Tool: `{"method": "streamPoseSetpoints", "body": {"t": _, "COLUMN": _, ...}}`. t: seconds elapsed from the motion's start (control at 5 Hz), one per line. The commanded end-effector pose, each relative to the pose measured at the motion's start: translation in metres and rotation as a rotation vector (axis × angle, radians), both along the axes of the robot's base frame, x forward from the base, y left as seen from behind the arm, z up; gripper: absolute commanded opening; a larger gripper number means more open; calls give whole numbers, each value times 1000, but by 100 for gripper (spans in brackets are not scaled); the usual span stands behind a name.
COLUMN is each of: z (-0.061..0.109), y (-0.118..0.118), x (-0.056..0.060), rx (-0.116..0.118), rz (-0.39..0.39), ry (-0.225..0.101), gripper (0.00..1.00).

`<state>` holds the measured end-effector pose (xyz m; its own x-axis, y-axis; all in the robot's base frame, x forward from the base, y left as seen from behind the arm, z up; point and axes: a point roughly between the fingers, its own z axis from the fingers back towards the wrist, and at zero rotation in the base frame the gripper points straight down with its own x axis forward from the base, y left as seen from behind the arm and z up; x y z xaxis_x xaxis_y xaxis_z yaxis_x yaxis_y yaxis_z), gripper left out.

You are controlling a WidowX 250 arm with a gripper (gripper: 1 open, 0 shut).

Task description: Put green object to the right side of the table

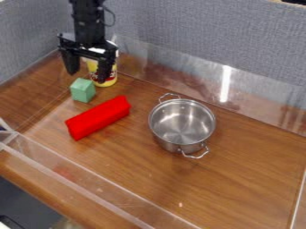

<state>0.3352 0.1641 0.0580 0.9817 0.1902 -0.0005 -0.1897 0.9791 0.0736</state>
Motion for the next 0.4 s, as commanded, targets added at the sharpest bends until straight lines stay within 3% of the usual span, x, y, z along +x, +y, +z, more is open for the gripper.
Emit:
{"method": "streamPoseSetpoints", "body": {"t": 0.0, "z": 12, "y": 6, "x": 10, "rx": 39, "rz": 3, "ry": -42, "gripper": 100}}
{"method": "streamPoseSetpoints", "body": {"t": 0.2, "z": 3, "y": 8, "x": 11, "rx": 44, "rz": 6, "ry": -24, "gripper": 100}}
